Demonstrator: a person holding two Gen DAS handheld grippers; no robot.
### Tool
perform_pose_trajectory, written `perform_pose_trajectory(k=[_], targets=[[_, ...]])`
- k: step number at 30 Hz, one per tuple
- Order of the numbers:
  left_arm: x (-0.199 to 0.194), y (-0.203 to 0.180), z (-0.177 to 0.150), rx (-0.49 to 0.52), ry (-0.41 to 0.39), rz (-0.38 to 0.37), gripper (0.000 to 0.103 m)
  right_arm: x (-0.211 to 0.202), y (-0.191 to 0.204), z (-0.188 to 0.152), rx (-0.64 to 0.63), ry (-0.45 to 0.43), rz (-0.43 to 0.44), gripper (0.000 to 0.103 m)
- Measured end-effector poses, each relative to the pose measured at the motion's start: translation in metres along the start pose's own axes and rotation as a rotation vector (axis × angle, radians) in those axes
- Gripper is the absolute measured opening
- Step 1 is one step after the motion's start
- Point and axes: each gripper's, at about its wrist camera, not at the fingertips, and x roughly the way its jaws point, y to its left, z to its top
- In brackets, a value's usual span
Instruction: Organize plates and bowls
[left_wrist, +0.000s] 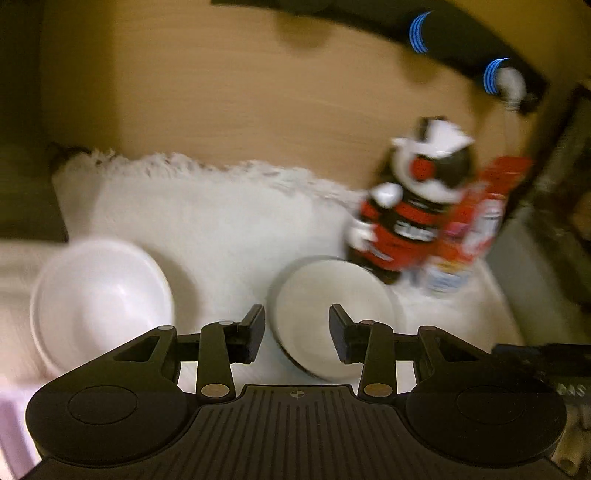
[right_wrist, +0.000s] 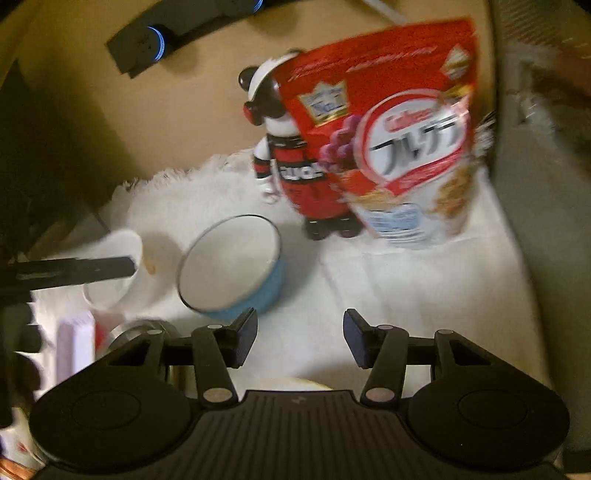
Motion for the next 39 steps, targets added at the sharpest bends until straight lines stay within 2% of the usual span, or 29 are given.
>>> perform_pose_trajectory(k=[2,5,10,15,18,20,23,28,33,39], targets=[[0.023,0.008,0.014,0.003,0.039,0.028,0.042,0.026,0.016,0.014,0.008,0.040,-0.002,0.052],[0.058,0.016,0.022,0.008,0.104,0.027,0.042,0.068,0.029,0.028,0.049,0.103,-0.028,0.052],[0.102,0.021,0.015,0.028,0.177,0.020,0.042,0.129,0.037,0.038,0.113,0.153,-0.080,0.052],[0.130,0.022,0.008,0.028,0.222,-0.019,0.042,0.169,0.034,0.034,0.145,0.239,-0.049,0.050],[0.140,0.022,0.007,0.011,0.241,-0.089,0.041,0.184,0.033,0.032,0.135,0.287,-0.026,0.037],[0.145,0.021,0.006,0.000,0.251,-0.119,0.039,0.187,0.033,0.032,0.121,0.287,-0.025,0.035],[0.144,0.011,0.006,0.041,0.251,-0.087,0.039,0.187,0.036,0.032,0.081,0.297,-0.014,0.035],[0.142,-0.001,0.003,0.061,0.299,-0.049,0.039,0.182,0.034,0.029,0.078,0.303,-0.005,0.035],[0.119,-0.018,-0.001,0.062,0.286,-0.072,0.039,0.162,0.031,0.027,0.070,0.274,-0.031,0.035],[0.086,-0.045,-0.001,0.083,0.273,-0.043,0.039,0.132,0.026,0.029,0.073,0.252,-0.035,0.035]])
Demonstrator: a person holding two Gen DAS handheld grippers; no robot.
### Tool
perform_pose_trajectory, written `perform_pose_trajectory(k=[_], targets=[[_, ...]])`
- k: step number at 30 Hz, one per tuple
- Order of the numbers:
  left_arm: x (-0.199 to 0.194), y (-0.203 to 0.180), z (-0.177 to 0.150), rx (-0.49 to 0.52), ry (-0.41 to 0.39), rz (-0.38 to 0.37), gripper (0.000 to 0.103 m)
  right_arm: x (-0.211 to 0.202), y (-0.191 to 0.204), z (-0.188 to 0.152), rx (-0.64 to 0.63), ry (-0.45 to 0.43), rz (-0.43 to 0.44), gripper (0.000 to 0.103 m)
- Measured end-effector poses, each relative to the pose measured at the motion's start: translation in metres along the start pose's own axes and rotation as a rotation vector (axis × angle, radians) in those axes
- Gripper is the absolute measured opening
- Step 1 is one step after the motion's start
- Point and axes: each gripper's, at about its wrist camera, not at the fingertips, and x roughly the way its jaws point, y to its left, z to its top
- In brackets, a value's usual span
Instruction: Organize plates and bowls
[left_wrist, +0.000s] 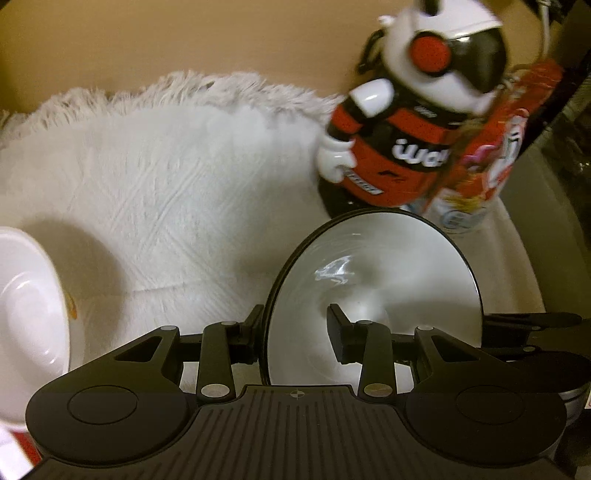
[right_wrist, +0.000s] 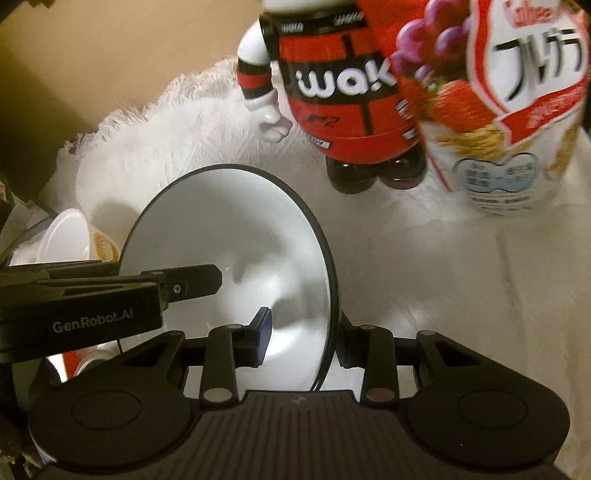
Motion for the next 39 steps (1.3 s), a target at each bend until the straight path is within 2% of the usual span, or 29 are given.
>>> perform_pose_trajectory(k=[7,11,18,22,27,34,39], targets=[[-0.040,-0.036,-0.012,0.011,-0.009,-0.011,0.039,-0.052,-0.012,-0.013,0.013,-0.042,0.028,0.035],[-0.058,-0.061,-0.027,0.043,0.005,-0.025,0.039,-0.087,-0.019,-0.027,0.021,-0.040,0.015,0.036],[-0.063,-0.081,-0.079,0.019,0.070,-0.140,0.040,-0.129,-0.038,-0.068,0.007,-0.026,0.002,0.037],[-0.051,-0.088,-0.109,0.014,0.123,-0.163,0.040,-0.131,-0.050,-0.097,0.004,0.010,-0.012,0.037],[-0.036,-0.091,-0.125,0.017,0.161,-0.167,0.039,-0.113,-0.061,-0.120,0.015,0.066,-0.030,0.037],[-0.031,-0.083,-0.135,0.009,0.147,-0.156,0.036,-0.097,-0.073,-0.131,0.030,0.110,-0.005,0.036],[-0.040,-0.079,-0.136,0.031,0.131,-0.158,0.032,-0.100,-0.067,-0.130,-0.017,0.097,-0.012,0.036]])
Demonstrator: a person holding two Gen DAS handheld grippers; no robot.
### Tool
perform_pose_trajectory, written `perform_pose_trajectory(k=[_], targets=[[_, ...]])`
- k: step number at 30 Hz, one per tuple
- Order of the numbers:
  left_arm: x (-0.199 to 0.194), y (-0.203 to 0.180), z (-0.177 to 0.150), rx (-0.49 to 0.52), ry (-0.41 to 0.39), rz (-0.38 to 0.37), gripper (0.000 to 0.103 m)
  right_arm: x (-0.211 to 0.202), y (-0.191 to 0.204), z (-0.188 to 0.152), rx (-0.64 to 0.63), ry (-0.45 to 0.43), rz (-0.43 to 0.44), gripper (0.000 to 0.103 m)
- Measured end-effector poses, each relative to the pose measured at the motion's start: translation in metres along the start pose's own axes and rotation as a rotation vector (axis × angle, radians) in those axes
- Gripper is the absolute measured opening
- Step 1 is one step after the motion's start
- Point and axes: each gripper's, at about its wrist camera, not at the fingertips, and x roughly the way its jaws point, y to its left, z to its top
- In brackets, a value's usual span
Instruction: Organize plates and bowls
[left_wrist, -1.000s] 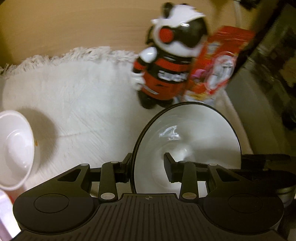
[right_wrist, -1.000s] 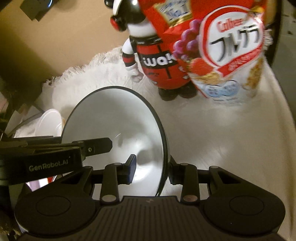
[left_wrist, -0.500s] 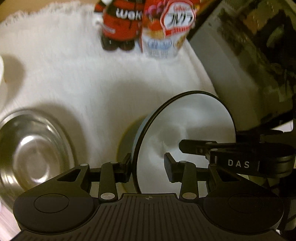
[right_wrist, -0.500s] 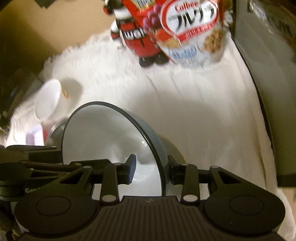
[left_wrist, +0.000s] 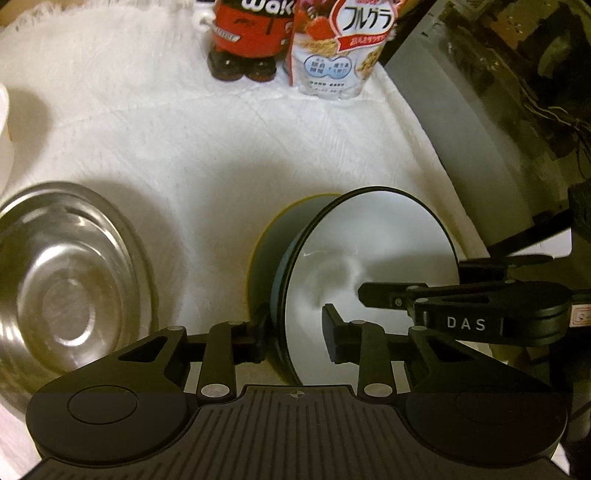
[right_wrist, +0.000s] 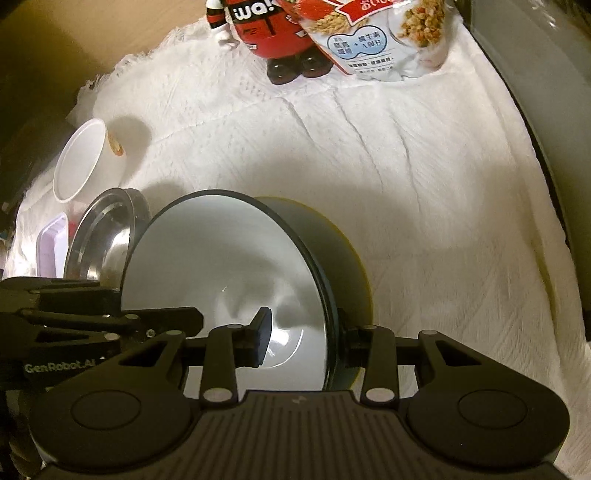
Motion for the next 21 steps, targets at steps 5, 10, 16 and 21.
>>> perform_pose_trajectory(k=[5,10,16,21], targets=[[-0.015,-0.003,0.000,0.056,-0.048,0.044,0.032,-0.010,0.007,0.002,-0.076,-0.045,-0.039,0.037],[-0.028,-0.006,0.001,0.110,-0.107,0.060,0.031,-0.019,0.007,0.003,-0.097,-0.078,-0.050,0.038],[-0.015,-0.002,0.001,0.123,-0.081,0.142,0.031,-0.036,0.014,-0.002,-0.180,-0.166,-0.110,0.038],[-0.006,0.006,0.005,0.096,-0.060,0.144,0.037,-0.042,0.014,-0.003,-0.219,-0.236,-0.184,0.043]])
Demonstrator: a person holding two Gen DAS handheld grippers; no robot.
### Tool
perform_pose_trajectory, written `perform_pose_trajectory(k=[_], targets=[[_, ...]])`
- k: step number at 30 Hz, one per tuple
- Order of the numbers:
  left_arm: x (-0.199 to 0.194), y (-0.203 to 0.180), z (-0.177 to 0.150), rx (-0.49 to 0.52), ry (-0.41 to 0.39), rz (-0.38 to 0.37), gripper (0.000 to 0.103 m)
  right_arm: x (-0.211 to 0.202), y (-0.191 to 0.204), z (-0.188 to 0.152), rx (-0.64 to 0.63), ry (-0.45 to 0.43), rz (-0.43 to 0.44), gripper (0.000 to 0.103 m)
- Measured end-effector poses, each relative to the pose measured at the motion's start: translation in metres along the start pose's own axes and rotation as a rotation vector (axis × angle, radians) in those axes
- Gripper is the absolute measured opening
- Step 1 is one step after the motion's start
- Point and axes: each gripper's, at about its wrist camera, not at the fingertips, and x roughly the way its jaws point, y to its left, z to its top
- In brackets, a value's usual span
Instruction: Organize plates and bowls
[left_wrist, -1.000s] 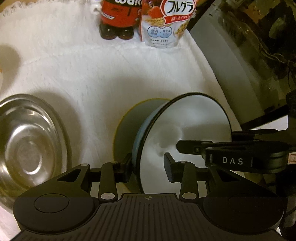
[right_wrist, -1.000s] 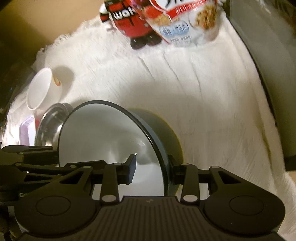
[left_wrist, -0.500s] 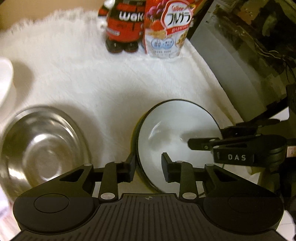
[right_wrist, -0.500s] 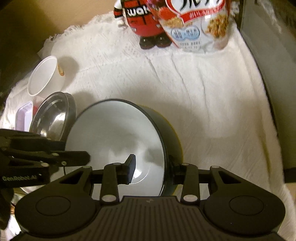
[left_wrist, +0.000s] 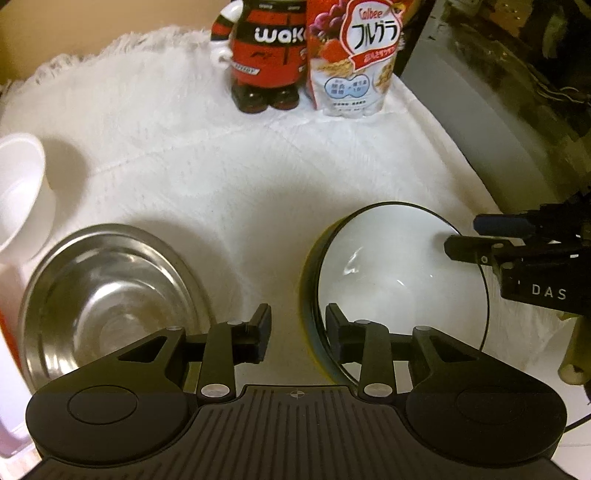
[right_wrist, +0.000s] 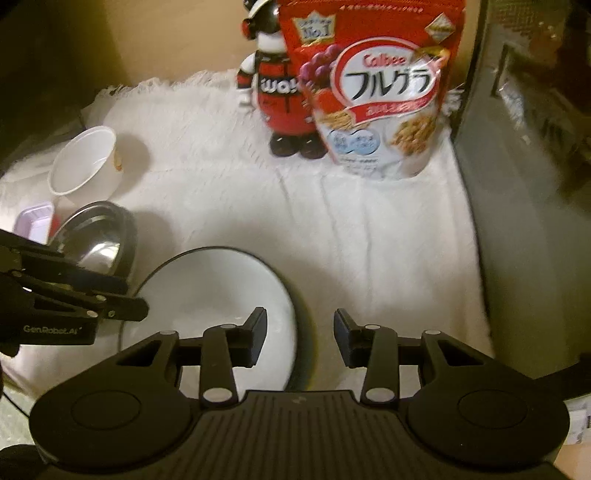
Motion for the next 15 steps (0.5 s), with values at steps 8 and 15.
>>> perform_pose_trajectory(k=[8,15], targets=[[0.029,0.001,0.003,-0.046,0.059,-0.081,0.033,0.042,-0.024,-0.014,0.146,0.086,0.075,0.050],[0.038,-0.001,0.003,-0.069,0.063,-0.105,0.034,0.080,-0.032,-0.025,0.280,0.177,0.235,0.042]])
